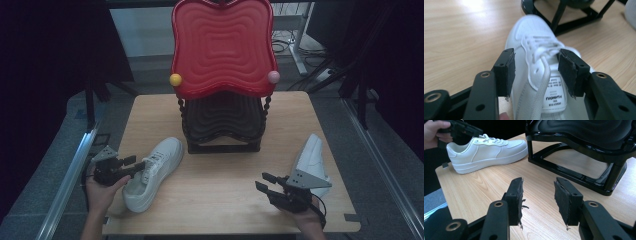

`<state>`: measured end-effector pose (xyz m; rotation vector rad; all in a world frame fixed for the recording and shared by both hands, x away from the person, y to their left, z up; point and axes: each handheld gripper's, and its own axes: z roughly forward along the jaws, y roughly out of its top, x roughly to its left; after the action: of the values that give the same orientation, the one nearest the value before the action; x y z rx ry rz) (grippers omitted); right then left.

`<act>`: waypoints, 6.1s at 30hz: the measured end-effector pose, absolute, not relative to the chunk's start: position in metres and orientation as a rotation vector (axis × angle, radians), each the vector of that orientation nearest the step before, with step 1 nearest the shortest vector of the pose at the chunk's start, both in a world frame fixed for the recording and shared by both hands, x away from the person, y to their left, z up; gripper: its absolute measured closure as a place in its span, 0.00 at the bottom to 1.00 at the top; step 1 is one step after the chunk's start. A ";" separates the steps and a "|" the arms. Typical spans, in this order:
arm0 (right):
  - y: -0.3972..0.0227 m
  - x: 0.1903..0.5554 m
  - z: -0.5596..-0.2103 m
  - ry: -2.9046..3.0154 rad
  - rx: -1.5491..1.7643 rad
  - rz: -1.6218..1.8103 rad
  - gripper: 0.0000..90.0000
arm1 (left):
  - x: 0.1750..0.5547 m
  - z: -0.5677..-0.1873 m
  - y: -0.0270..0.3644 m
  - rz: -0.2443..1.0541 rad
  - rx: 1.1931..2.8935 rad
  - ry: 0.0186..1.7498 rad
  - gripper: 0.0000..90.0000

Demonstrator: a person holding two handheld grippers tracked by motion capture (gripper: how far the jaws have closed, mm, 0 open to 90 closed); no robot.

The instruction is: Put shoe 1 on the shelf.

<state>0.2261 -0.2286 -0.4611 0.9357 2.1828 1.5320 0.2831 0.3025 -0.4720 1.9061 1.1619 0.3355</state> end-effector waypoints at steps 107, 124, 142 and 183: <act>-0.246 0.220 -0.452 2.097 0.963 1.603 0.64 | 0.374 -0.175 0.212 0.488 1.053 0.934 0.91; -0.250 0.221 -0.452 2.100 0.971 1.632 0.64 | 0.420 -0.183 0.162 0.543 1.070 0.998 0.91; -0.255 0.219 -0.446 2.089 0.958 1.665 0.64 | 0.435 -0.199 0.140 0.646 1.110 1.036 0.90; -0.256 0.218 -0.444 2.082 0.960 1.658 0.63 | 0.379 -0.212 0.183 0.527 1.296 0.897 0.50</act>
<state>0.2179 -0.2559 -0.4442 0.9602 2.0817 1.6579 0.3790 0.1835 -0.2124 1.2960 0.8968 0.5275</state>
